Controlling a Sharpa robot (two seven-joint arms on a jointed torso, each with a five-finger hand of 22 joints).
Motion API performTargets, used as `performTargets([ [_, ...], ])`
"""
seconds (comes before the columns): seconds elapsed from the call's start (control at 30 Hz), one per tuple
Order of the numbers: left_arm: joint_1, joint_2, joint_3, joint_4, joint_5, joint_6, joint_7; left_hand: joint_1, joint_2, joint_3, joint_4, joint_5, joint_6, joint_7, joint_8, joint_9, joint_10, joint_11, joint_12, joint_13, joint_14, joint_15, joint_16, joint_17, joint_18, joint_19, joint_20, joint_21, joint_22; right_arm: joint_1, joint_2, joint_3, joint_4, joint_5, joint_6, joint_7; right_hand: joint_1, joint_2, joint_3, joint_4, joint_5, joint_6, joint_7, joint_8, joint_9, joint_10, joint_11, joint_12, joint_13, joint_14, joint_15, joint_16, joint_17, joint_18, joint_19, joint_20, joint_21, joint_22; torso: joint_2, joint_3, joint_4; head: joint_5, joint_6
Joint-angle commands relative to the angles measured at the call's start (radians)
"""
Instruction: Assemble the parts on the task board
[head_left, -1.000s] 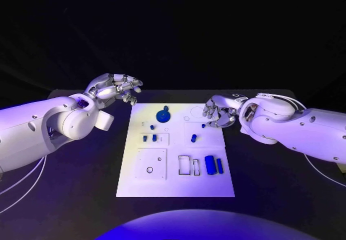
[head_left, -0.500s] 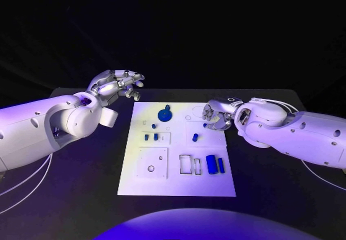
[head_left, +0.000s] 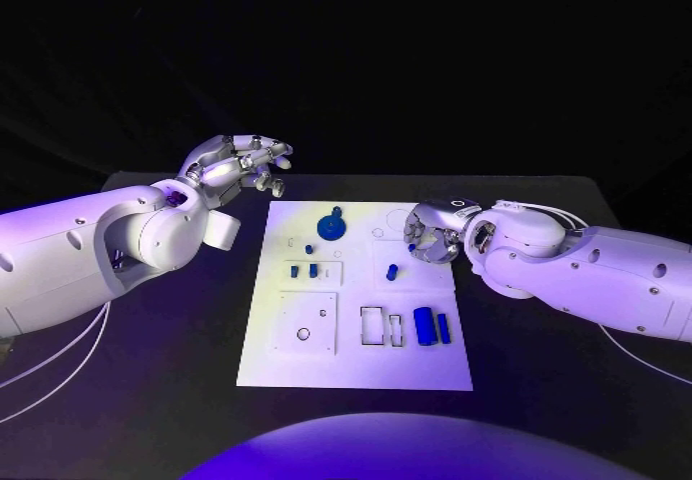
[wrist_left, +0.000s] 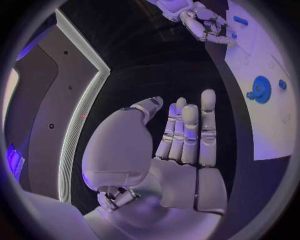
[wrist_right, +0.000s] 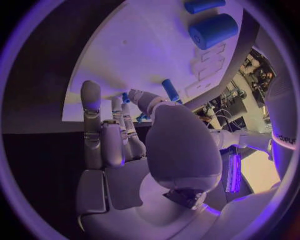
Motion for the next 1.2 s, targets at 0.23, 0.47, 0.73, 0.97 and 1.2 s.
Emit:
performTargets([
  [0.23,0.001,0.006,0.001,-0.001,-0.008,0.001,0.001,0.01,-0.003,0.003,0.001,0.004,-0.007,0.0,0.0,0.002,0.0,0.006,-0.007,-0.001,0.002,0.002,-0.004,0.001,0.011,-0.004,0.001,-0.006,-0.002,-0.014,0.016,0.0,-0.01,-0.02,0.008,-0.005,0.013,0.012,0.047,-0.01,-0.026,0.033,-0.011,0.007,0.018,0.037,-0.011,0.013,0.008,0.054,-0.002,0.026,0.013,-0.007,-0.009,-0.004,0.051,0.052,0.0,0.0004,-0.0007,0.003,-0.003],
  [0.47,0.001,0.008,0.001,-0.002,-0.017,0.004,-0.002,0.009,-0.006,0.002,0.001,0.004,-0.007,0.001,0.0,0.002,-0.001,0.006,-0.009,-0.002,0.002,0.003,-0.005,0.0,0.011,-0.005,0.002,-0.007,-0.003,-0.022,0.02,0.0,-0.009,-0.033,0.02,-0.014,0.024,0.012,0.067,-0.037,-0.037,0.056,-0.021,0.022,0.041,0.072,-0.023,0.03,0.024,0.056,-0.011,0.043,0.022,-0.012,-0.009,-0.012,0.093,0.099,0.0,0.0,-0.0003,0.002,-0.003],
  [0.73,0.001,0.009,0.001,-0.001,-0.023,-0.004,0.003,0.012,-0.005,0.002,0.003,0.006,-0.008,0.001,0.0,0.002,0.001,0.006,-0.009,-0.003,0.013,0.002,0.0,0.015,0.006,0.02,0.001,0.034,0.008,-0.031,0.025,-0.001,-0.006,-0.1,0.079,-0.032,0.03,0.011,0.071,-0.061,-0.053,0.071,-0.028,0.032,0.062,0.089,-0.032,0.042,0.041,0.056,-0.017,0.054,0.027,-0.014,-0.014,-0.018,0.118,0.13,0.001,-0.0004,0.0011,0.0,-0.003],
  [0.97,0.001,0.009,0.001,-0.001,-0.023,-0.006,0.003,0.013,-0.005,0.002,0.004,0.006,-0.008,0.001,0.0,0.002,0.002,0.006,-0.009,-0.004,0.013,0.002,-0.001,0.012,0.006,0.023,0.001,0.035,0.008,-0.039,0.022,-0.002,-0.001,-0.146,0.079,-0.055,0.031,0.014,0.075,-0.067,-0.049,0.074,-0.029,0.034,0.068,0.093,-0.033,0.045,0.047,0.056,-0.019,0.056,0.027,-0.014,-0.016,-0.02,0.124,0.137,-0.001,-0.0012,0.0003,-0.001,-0.003],
  [1.2,0.001,0.014,0.001,-0.006,-0.024,-0.003,-0.001,0.012,-0.005,0.001,0.006,0.006,-0.01,0.002,-0.001,0.002,0.002,0.006,-0.01,-0.004,0.012,0.002,-0.002,0.009,0.006,0.024,0.001,0.034,0.008,-0.043,0.011,-0.002,0.015,-0.172,-0.03,-0.056,0.058,0.038,0.12,-0.111,-0.038,0.111,-0.04,0.053,0.102,0.137,-0.05,0.067,0.078,0.057,-0.036,0.069,0.035,-0.02,-0.009,-0.035,0.181,0.199,0.0,-0.0005,-0.0002,-0.002,-0.003],
])
